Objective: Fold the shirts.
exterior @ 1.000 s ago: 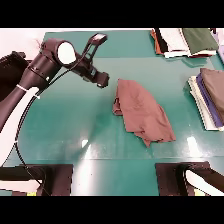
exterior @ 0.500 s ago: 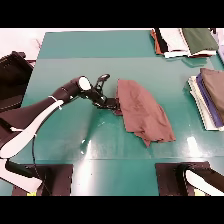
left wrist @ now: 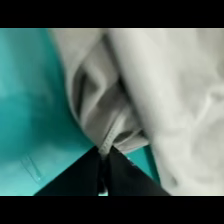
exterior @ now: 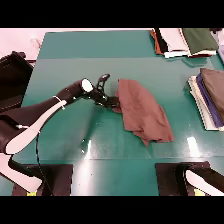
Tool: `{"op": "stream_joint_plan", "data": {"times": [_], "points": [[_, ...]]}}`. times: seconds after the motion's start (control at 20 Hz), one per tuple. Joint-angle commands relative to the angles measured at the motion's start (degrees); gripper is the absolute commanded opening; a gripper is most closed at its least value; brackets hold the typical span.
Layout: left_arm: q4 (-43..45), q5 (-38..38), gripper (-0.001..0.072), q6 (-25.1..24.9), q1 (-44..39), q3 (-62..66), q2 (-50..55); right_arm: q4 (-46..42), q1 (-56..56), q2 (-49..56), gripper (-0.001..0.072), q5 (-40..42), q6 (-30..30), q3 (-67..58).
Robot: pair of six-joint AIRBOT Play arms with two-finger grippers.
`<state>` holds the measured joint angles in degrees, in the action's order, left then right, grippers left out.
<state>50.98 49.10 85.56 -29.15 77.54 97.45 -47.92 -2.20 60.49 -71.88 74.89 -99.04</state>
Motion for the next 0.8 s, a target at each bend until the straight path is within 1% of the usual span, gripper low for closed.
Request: {"op": "stream_joint_plan", "data": {"times": [0.0,0.15,0.3,0.35,0.4,0.45,0.5,0.6,0.75], "points": [[1.40,5.44,0.0028,-0.57,4.87,3.56,-0.35,-12.33,-0.02,-0.66,0.0017,-9.70,4.02,2.84],[3.74,6.91,0.0028,-0.59,8.55,6.32,-1.68,-20.63,-0.07,-3.37,0.0017,-11.19,4.70,16.17],[7.15,7.98,0.0028,-0.57,9.62,7.96,-2.10,-22.08,-2.10,-4.68,0.0018,-7.50,4.74,34.53],[9.25,8.07,0.0028,-0.57,9.60,7.93,-2.27,-21.73,-3.15,-4.55,0.0031,-5.86,4.76,40.15],[10.19,8.50,0.0028,-0.57,9.60,7.93,-2.27,-19.02,-4.37,-3.91,0.0218,-3.82,4.74,45.81],[10.54,8.68,0.0028,-0.55,9.60,7.91,-2.27,-15.47,-5.33,-2.75,0.0448,-1.95,4.68,50.42],[10.58,8.59,0.0028,-0.55,9.60,7.93,-2.27,-11.50,-5.75,-1.09,0.0502,0.02,4.13,54.60],[10.58,8.55,0.0028,-0.55,9.60,7.93,-2.27,-5.57,-4.09,3.19,0.0502,3.91,2.21,59.95],[10.58,8.55,0.0028,-0.57,9.60,7.91,-2.27,0.96,2.45,10.01,0.0500,10.16,-0.02,62.29]]}}
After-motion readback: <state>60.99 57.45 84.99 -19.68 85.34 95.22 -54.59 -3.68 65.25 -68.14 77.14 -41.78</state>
